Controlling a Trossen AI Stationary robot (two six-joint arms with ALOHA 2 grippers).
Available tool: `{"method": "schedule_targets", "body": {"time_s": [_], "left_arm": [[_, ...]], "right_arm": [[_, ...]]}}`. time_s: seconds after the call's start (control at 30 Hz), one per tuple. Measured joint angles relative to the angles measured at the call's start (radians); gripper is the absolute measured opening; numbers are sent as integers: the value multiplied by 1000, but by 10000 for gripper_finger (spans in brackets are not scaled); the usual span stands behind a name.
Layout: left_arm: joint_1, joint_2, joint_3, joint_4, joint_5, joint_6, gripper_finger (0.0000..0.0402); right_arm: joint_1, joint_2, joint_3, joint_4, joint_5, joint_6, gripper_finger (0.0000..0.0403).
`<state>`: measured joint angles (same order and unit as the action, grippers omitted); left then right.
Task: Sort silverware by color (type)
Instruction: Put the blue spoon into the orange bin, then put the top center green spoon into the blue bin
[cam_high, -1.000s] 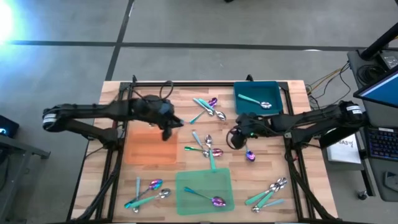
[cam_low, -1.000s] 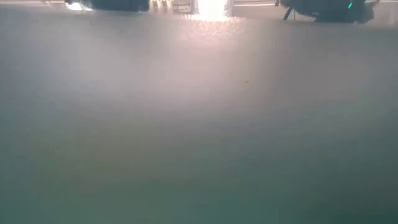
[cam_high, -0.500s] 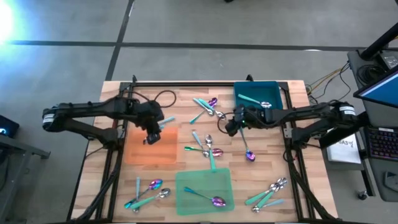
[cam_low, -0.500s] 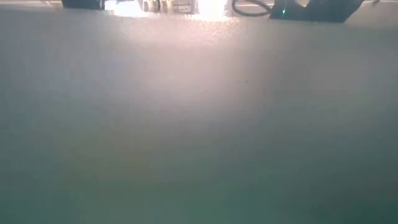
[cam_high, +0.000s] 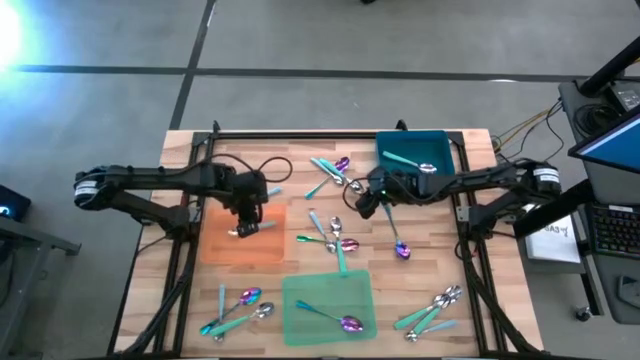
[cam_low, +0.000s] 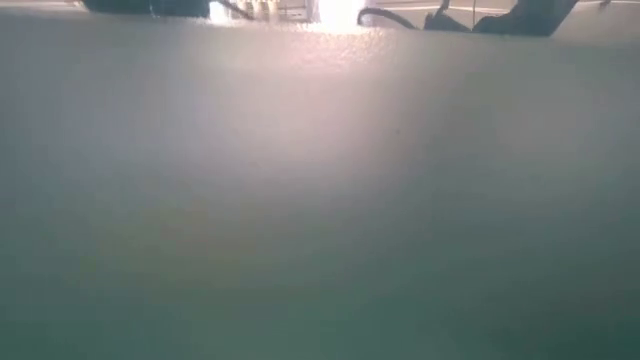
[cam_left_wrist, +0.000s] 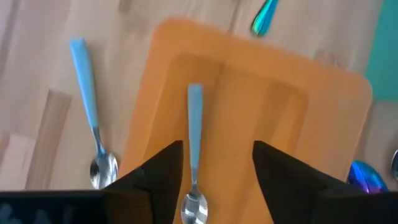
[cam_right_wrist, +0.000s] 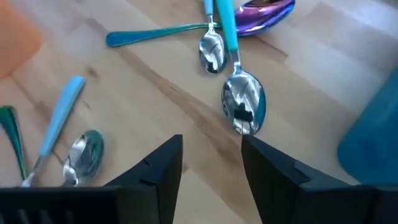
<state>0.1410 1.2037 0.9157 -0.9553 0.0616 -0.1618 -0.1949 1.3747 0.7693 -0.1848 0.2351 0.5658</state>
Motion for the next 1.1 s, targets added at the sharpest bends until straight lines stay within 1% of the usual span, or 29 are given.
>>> {"method": "schedule_targets", "body": {"time_s": [0.2, 0.27, 0.43, 0.53, 0.63, 0.8, 1.1], "left_arm": [[0, -9, 0, 101, 0, 18, 182], [0, -10, 1, 110, 0, 14, 179], [0, -11, 1, 110, 1, -5, 173], [-3, -11, 1, 110, 1, -5, 170], [-3, -11, 1, 110, 1, -5, 168], [-5, -12, 0, 111, 1, -5, 168], [-7, -12, 0, 130, 2, -4, 168]], "right_arm": [[-57, 109, 106, -6, -6, -80, 156], [-78, 150, 160, -57, -7, -97, 153], [-120, 267, 291, -250, -7, -104, 151], [-126, 330, 350, -312, -8, -107, 152], [-125, 376, 397, -335, -9, -125, 151], [-129, 411, 444, -331, -3, -160, 146], [-167, 468, 451, -321, -34, -166, 143]]}}
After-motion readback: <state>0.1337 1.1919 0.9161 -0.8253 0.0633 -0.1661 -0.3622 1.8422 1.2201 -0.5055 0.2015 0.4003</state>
